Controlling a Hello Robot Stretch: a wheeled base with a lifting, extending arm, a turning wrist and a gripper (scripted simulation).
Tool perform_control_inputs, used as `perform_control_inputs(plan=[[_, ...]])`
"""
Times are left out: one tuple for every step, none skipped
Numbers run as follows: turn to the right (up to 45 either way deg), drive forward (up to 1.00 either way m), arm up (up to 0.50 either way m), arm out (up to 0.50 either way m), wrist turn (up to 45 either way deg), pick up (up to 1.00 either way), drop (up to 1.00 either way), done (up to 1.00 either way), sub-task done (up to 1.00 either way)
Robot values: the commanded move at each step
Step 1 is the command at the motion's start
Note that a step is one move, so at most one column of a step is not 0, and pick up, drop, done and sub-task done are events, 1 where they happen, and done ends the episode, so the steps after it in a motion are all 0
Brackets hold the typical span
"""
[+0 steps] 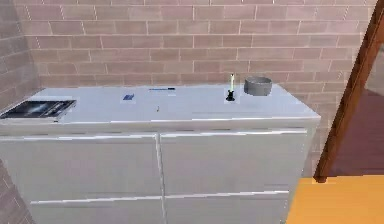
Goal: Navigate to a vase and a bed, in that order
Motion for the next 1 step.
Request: perform_control_inputs(plan=[[0.0,0.35,0.0,0.0,0.0,0.0,0.0,0.0,0.0]])
